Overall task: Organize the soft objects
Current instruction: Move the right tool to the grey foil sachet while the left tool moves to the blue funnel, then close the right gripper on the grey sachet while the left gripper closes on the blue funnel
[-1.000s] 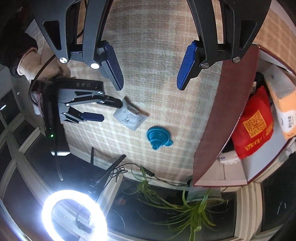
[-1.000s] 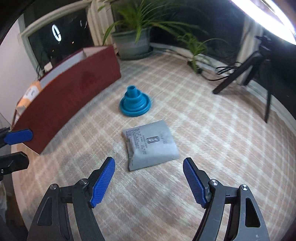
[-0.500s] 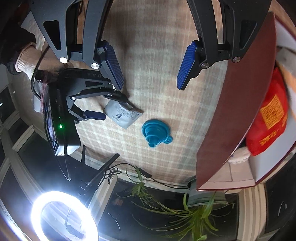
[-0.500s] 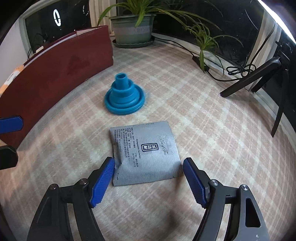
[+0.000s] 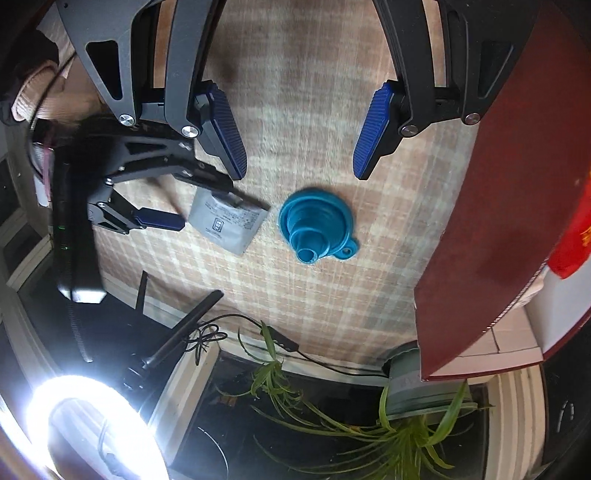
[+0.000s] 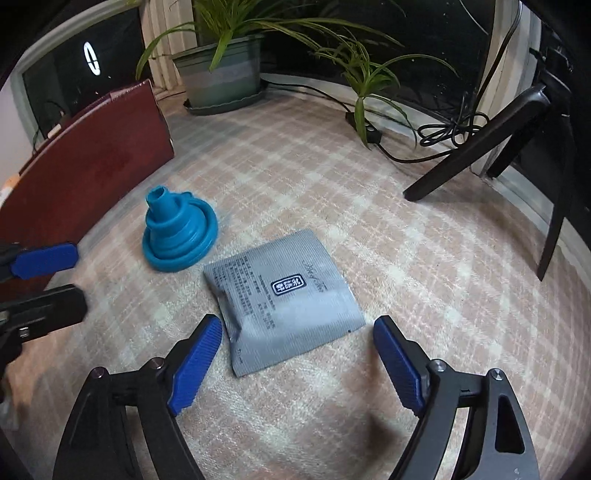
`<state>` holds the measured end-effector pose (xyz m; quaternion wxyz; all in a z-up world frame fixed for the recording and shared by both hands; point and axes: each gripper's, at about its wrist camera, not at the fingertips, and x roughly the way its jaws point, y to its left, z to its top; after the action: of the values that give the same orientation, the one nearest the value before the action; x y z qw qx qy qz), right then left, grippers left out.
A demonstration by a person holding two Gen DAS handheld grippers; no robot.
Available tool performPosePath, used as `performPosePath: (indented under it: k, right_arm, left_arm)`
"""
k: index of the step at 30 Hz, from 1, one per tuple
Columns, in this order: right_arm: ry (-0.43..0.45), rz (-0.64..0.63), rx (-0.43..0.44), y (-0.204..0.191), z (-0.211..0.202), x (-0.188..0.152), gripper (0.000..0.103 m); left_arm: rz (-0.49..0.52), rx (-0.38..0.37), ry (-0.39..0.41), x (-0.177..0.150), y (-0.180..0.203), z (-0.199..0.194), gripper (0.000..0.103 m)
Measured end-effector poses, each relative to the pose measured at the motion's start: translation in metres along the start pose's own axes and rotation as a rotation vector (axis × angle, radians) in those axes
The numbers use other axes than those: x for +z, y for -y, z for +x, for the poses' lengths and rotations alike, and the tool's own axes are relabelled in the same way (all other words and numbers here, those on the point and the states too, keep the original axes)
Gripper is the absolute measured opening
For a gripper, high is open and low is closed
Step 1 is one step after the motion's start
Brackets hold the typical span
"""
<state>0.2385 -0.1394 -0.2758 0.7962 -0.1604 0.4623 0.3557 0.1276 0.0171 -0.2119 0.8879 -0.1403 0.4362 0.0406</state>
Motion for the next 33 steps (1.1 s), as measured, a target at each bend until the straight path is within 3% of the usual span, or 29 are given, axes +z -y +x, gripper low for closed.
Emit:
performPosePath:
  k: [6, 17, 33]
  right_arm:
    - [0.012, -0.072, -0.01, -0.01, 0.009, 0.007, 0.083]
    - [0.019, 0.011, -0.046, 0.023, 0.018, 0.021, 0.083]
    - [0.029, -0.001, -0.041, 0.026, 0.021, 0.023, 0.083]
  left_arm:
    - [-0.008, 0.014, -0.002, 0.007, -0.001, 0.016, 0.059]
    - [-0.005, 0.084, 0.011, 0.024, 0.006, 0.049, 0.06]
    - [-0.017, 0.149, 0.054, 0.031, 0.007, 0.071, 0.06]
